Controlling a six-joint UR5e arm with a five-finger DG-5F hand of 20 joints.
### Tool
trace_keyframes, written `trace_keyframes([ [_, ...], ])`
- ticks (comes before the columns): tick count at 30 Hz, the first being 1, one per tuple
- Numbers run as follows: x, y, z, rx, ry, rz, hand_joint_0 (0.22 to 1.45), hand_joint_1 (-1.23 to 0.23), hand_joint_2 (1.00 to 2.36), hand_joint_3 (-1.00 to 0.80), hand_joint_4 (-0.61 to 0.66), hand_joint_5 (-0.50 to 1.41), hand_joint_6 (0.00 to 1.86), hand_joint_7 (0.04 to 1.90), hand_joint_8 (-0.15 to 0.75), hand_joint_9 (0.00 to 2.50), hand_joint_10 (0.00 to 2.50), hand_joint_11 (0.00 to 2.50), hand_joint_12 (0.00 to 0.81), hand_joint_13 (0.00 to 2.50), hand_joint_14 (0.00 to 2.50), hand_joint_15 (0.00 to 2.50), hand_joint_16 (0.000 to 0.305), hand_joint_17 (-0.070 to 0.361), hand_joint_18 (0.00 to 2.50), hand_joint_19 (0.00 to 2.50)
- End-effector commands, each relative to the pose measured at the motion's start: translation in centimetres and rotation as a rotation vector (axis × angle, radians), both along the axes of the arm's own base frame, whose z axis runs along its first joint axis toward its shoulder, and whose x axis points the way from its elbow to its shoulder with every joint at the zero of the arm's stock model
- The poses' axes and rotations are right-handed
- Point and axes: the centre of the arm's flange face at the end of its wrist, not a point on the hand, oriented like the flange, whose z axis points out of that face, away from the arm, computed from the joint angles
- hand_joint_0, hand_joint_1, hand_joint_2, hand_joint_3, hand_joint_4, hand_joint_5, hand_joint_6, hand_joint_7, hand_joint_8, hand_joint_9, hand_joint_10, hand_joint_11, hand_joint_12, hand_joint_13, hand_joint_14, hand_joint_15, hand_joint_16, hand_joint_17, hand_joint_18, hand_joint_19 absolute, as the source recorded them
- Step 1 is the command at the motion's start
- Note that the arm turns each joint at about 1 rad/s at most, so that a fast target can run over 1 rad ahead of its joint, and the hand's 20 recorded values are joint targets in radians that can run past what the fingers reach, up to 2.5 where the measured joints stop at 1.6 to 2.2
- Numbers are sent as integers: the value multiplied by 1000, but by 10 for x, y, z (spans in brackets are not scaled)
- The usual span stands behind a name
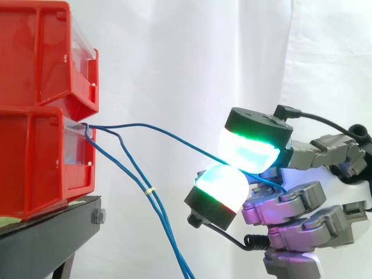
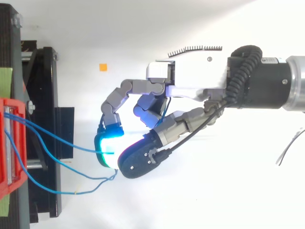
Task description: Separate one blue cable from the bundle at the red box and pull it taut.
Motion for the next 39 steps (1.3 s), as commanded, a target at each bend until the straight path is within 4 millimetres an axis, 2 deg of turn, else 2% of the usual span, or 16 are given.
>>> trace_keyframes([
  [1, 0, 0, 0, 0, 0, 0, 761, -834, 1013, -285, -373, -152, 975, 1089, 115, 907, 2205, 1239, 207, 1212, 1033, 1516, 28, 64, 1003, 1269],
  [39, 0, 0, 0, 0, 0, 0, 758, -834, 1013, -284, -369, -152, 974, 1109, 107, 919, 2121, 1281, 197, 1198, 984, 1540, 30, 67, 990, 1276],
])
